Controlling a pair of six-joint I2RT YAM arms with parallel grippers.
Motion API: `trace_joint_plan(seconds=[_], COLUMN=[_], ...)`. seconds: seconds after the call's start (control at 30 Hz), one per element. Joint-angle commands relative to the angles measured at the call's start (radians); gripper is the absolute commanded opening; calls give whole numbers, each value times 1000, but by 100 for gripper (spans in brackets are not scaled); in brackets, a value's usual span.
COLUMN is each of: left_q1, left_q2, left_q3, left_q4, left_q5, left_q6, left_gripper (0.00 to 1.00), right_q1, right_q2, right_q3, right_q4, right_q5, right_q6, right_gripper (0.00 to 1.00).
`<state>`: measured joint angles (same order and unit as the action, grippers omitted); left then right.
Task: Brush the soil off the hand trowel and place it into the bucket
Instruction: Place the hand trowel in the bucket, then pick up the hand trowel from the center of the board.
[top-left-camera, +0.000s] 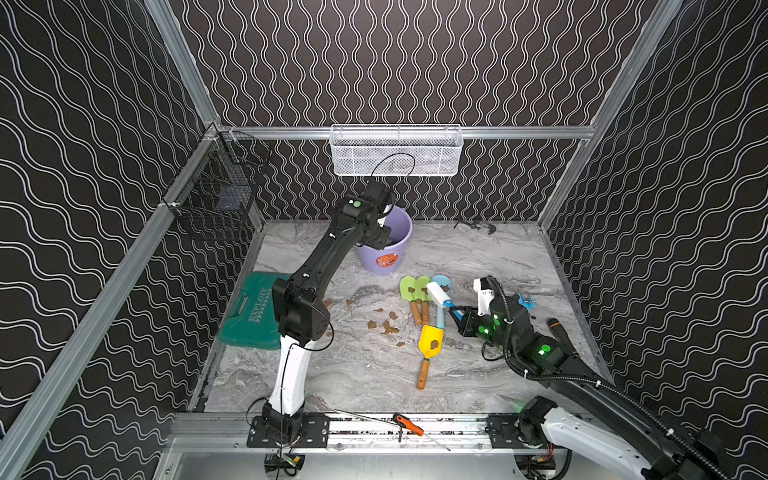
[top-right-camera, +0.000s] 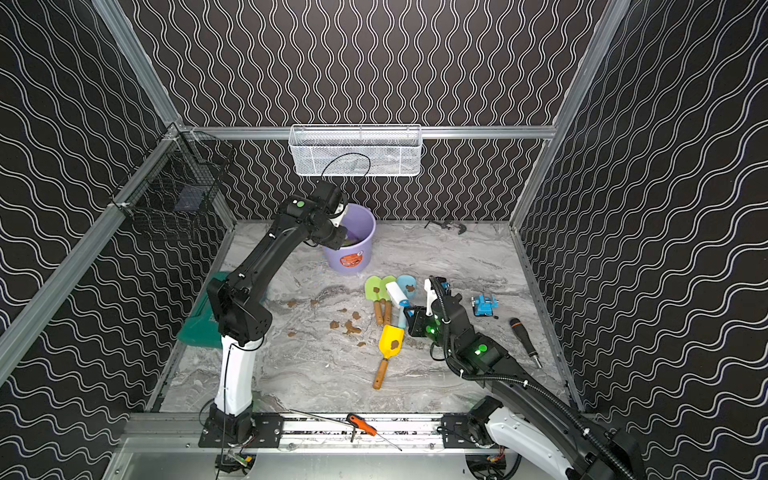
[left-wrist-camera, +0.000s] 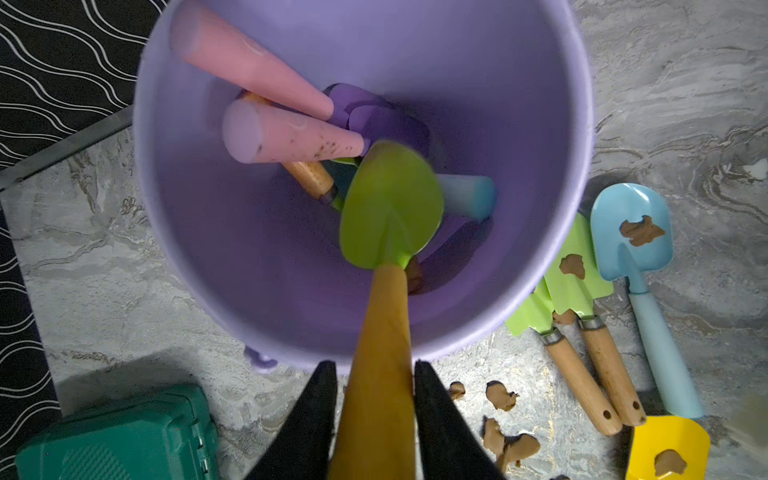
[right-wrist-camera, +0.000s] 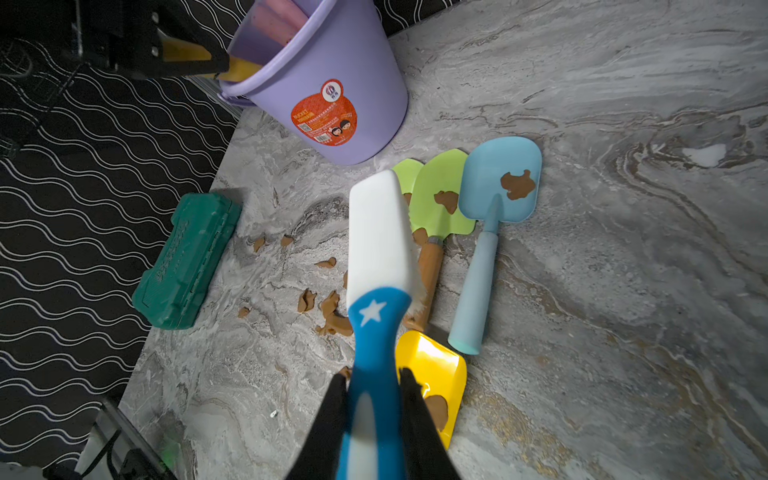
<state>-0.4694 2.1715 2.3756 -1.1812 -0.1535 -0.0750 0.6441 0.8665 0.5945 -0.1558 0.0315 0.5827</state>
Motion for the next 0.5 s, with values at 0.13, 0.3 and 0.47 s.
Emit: trace_joint_plan(seconds=[0.13, 0.3, 0.47], left_q1=[-6, -63, -211], left_q2=[-86, -299, -552], left_q3=[-28, -270, -641], left_q4=[18, 98, 239], left_q5=[-25, -91, -142], left_q6=[-12, -56, -174], left_gripper=[36, 36, 36], right_q1=[-6, -10, -13], right_q2=[-10, -46, -100], right_q3=[23, 21, -12], right_q4=[29, -7, -46], right_q5=[4, 43, 112], right_q6=[-25, -24, -12], right_gripper=[0, 0, 0])
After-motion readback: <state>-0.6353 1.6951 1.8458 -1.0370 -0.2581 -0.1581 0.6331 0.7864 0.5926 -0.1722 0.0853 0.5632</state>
